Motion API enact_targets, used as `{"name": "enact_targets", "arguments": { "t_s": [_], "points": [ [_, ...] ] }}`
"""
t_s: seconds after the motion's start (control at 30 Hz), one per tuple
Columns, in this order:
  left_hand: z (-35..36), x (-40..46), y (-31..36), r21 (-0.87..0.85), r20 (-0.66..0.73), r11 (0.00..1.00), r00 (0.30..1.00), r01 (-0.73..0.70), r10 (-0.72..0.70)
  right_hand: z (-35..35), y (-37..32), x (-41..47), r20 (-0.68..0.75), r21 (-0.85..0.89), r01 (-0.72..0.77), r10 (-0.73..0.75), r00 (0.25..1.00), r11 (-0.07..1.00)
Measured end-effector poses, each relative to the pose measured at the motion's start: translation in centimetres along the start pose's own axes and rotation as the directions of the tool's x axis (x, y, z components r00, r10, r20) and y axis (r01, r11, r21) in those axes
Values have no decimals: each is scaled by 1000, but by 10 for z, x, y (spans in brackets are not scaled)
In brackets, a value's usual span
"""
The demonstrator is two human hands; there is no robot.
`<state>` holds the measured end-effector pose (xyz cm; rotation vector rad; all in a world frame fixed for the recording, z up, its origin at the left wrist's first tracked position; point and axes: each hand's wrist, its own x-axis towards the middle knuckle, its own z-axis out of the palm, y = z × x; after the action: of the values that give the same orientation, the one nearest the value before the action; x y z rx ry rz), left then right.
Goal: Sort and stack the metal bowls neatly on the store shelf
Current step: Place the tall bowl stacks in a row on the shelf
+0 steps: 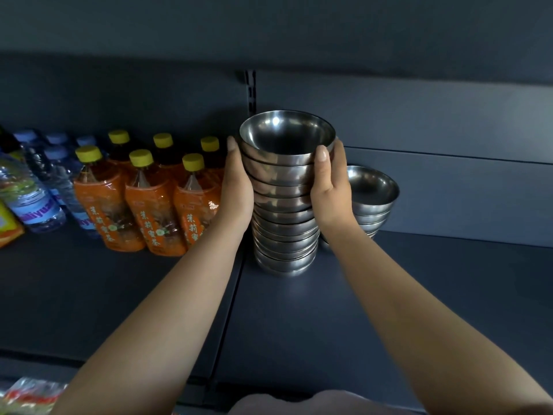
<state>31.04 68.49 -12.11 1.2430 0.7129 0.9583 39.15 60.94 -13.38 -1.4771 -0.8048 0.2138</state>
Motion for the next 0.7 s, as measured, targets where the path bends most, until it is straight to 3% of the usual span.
{"name": "enact_targets", "arguments": {
  "t_s": [0.33,0.47,0.7],
  "points": [
    [1,13,-6,2,5,996,996,-92,92,-8,-5,9,8,78,-11,11,1000,997],
    [-3,13,-14,-94,35,995,999,-35,39,-9,0,3,76,150,-132,121,990,980],
    [-11,15,-31,-171,109,984,994,48,-30,-15,14,-8,66,169,-247,239,969,954]
  ]
}}
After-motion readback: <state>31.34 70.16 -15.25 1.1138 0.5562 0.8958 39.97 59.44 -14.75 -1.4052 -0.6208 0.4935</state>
